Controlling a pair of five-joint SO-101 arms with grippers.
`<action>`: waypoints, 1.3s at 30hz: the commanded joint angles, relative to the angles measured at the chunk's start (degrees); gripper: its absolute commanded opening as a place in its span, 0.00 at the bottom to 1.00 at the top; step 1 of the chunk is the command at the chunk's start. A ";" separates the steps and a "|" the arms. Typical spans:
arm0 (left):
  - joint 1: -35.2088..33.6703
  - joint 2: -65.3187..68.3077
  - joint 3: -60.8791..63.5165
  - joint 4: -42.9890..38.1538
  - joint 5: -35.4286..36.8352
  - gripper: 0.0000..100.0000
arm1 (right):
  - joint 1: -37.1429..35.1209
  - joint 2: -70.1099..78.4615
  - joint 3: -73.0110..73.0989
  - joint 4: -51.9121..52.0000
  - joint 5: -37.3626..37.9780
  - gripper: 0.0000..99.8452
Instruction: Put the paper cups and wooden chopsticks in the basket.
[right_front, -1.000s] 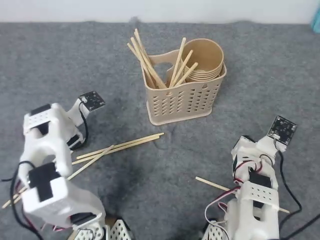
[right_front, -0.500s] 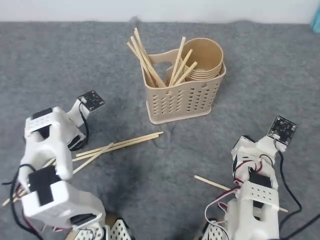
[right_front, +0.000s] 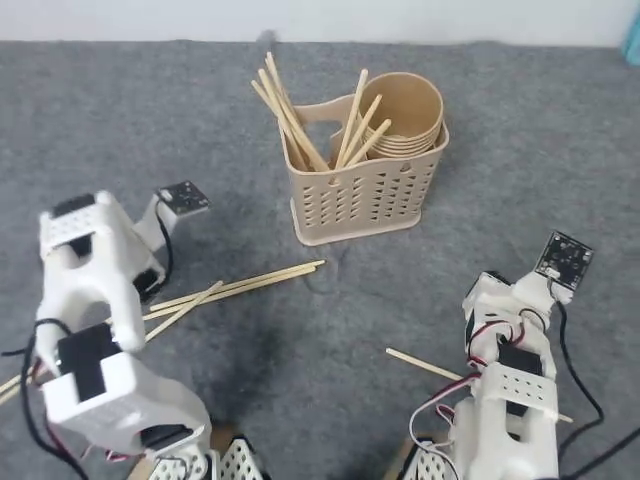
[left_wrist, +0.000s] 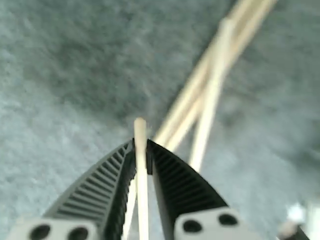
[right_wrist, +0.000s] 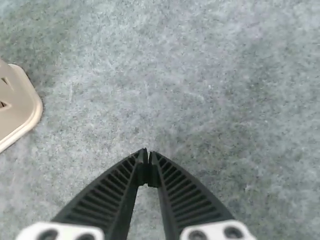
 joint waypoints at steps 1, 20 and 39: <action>0.44 -0.88 -8.57 14.42 0.53 0.01 | -0.04 -1.54 -0.26 -1.19 0.97 0.01; 3.96 -0.97 -16.31 -5.01 29.63 0.01 | -0.04 -1.54 -0.26 -1.19 1.05 0.01; 9.85 -26.29 -4.44 -16.88 57.49 0.01 | -1.63 -1.54 -0.44 -1.27 1.14 0.01</action>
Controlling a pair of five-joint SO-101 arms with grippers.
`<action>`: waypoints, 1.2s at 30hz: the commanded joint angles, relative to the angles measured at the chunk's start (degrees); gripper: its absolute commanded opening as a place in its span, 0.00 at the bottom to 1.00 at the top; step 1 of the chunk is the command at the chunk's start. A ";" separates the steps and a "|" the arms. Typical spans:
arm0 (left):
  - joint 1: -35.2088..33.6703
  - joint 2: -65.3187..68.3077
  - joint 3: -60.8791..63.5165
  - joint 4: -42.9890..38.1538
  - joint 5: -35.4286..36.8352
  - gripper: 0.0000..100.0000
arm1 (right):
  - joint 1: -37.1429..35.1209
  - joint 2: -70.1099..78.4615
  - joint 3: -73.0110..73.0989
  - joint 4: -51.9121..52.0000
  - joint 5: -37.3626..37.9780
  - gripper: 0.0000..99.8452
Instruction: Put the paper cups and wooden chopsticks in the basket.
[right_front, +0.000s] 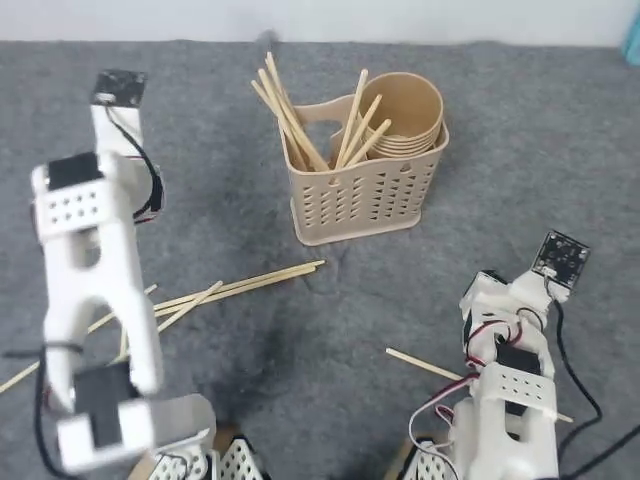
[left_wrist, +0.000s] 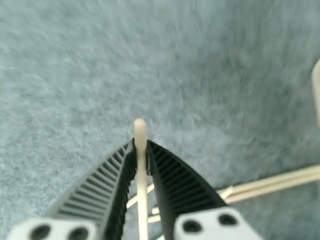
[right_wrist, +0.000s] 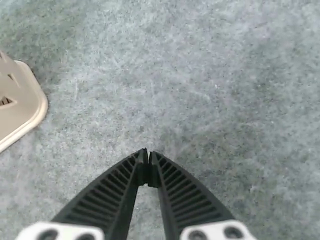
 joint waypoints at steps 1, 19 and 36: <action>1.67 -12.13 5.41 -6.77 4.48 0.01 | -0.66 -1.54 -0.44 -1.27 1.14 0.01; 7.74 -35.60 13.23 -38.07 19.34 0.01 | -0.66 -1.54 -0.44 -1.27 1.14 0.01; 30.86 -36.22 12.79 -72.53 19.69 0.01 | -0.48 -1.54 -0.53 -1.27 1.14 0.01</action>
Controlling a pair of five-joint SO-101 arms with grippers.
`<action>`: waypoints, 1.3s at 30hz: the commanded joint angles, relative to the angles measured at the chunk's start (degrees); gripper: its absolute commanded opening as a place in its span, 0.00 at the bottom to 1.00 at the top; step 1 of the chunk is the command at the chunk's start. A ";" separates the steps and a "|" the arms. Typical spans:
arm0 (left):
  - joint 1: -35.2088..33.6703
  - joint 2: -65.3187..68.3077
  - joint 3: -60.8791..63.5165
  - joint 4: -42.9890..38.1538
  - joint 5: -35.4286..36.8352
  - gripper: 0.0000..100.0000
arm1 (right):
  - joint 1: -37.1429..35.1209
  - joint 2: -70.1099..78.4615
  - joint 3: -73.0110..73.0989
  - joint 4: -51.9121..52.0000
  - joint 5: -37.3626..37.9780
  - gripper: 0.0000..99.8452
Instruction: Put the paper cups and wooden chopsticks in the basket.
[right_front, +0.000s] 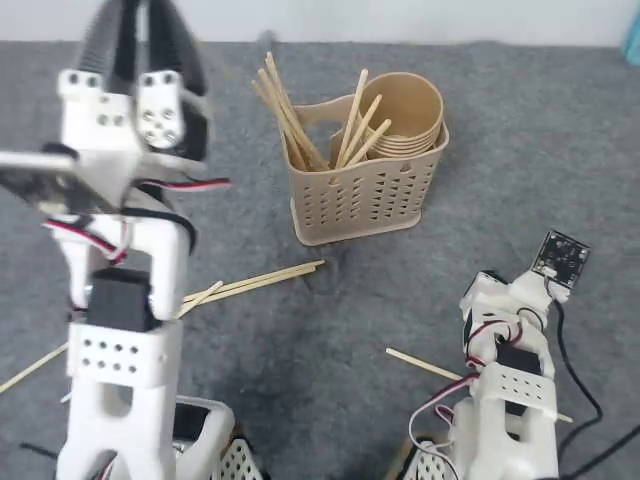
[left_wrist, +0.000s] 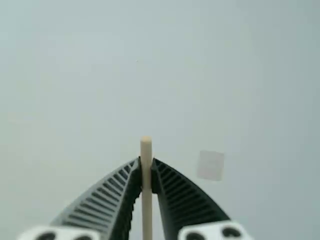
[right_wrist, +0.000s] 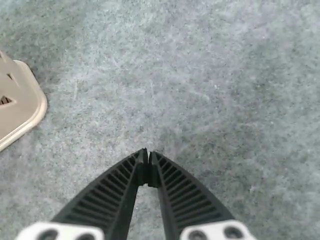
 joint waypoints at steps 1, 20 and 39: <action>4.92 0.44 -0.75 -2.64 0.88 0.01 | -0.48 -1.54 -0.53 -1.27 0.79 0.01; 8.26 19.34 1.19 -2.55 0.97 0.01 | -0.57 -1.54 -0.88 -1.27 0.79 0.01; 8.26 20.31 18.86 -2.55 0.62 0.05 | -0.66 -1.54 -0.88 -1.27 0.79 0.01</action>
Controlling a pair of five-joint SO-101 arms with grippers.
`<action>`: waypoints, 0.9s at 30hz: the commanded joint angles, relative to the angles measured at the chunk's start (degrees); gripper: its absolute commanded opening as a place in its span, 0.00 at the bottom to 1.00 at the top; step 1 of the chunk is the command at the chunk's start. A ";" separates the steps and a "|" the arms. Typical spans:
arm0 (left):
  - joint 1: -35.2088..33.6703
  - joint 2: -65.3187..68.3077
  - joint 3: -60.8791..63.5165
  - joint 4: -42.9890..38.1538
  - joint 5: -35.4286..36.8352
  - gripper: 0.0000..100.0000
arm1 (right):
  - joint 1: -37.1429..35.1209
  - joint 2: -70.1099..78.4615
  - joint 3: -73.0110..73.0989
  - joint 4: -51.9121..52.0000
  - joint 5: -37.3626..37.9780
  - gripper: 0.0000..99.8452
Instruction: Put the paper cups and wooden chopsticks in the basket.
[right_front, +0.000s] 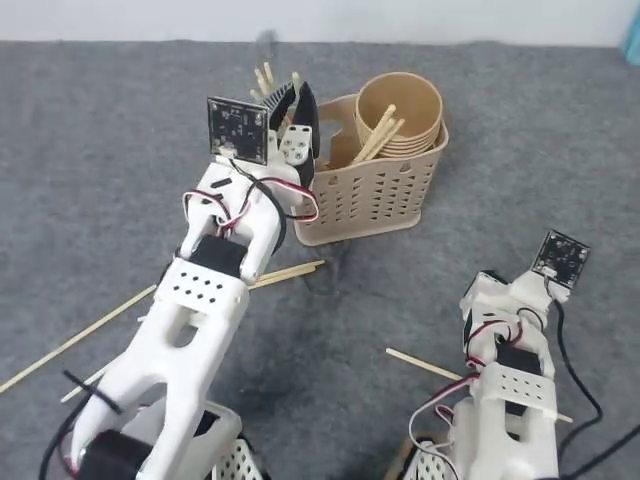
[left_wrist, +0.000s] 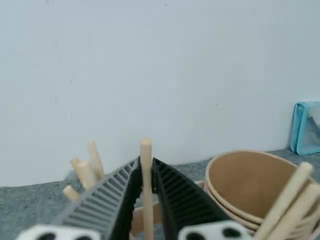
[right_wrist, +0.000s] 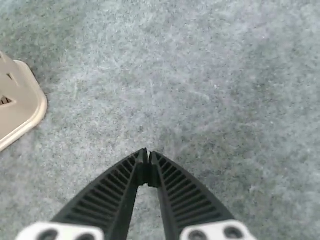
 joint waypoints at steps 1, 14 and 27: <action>0.18 0.26 0.75 -0.53 0.79 0.07 | -0.66 -1.54 -0.88 -1.27 0.79 0.01; -8.70 -18.81 -10.68 24.44 0.62 0.17 | -0.66 -1.54 -0.88 -1.27 0.79 0.01; -34.29 -23.38 -13.93 58.90 -4.92 0.17 | -0.66 -1.54 -0.53 -1.27 0.79 0.01</action>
